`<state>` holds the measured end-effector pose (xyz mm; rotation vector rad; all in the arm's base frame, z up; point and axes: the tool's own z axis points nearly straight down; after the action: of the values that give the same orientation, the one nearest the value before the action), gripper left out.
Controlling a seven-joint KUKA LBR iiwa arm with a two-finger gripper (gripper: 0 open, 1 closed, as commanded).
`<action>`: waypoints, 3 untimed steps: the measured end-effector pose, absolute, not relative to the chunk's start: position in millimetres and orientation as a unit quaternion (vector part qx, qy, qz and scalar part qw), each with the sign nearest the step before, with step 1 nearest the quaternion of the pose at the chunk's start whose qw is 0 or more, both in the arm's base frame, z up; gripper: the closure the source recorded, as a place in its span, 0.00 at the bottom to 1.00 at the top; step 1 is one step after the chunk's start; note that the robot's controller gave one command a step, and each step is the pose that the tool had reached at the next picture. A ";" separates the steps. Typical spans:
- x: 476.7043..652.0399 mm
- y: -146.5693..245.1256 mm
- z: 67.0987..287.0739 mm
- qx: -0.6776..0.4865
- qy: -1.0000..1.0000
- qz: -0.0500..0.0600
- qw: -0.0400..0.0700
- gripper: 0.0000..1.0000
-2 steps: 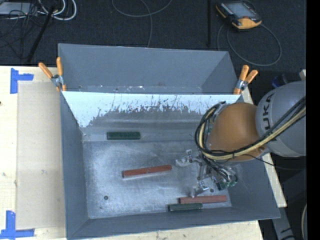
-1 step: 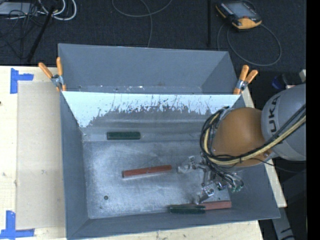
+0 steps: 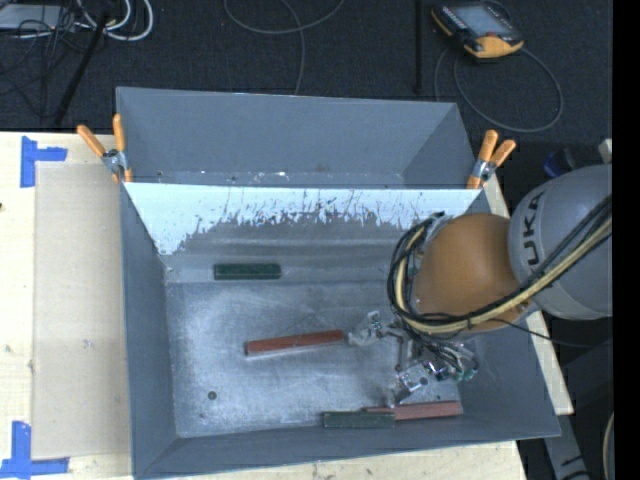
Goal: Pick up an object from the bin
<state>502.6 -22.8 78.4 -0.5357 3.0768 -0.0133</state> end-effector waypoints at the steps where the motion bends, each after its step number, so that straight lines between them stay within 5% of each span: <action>1: 529.9 46.0 103.2 -0.209 0.978 0.000 -0.001 0.00; 2: 552.9 84.0 77.9 -0.254 0.967 0.001 0.001 1.00; 3: 553.0 84.0 77.9 -0.253 0.967 0.001 0.001 1.00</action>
Offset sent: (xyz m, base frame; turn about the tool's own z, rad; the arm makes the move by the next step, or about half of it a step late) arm 0.0496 0.1063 -0.0007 -0.1714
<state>553.0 84.0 77.9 -0.7951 3.0371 0.0021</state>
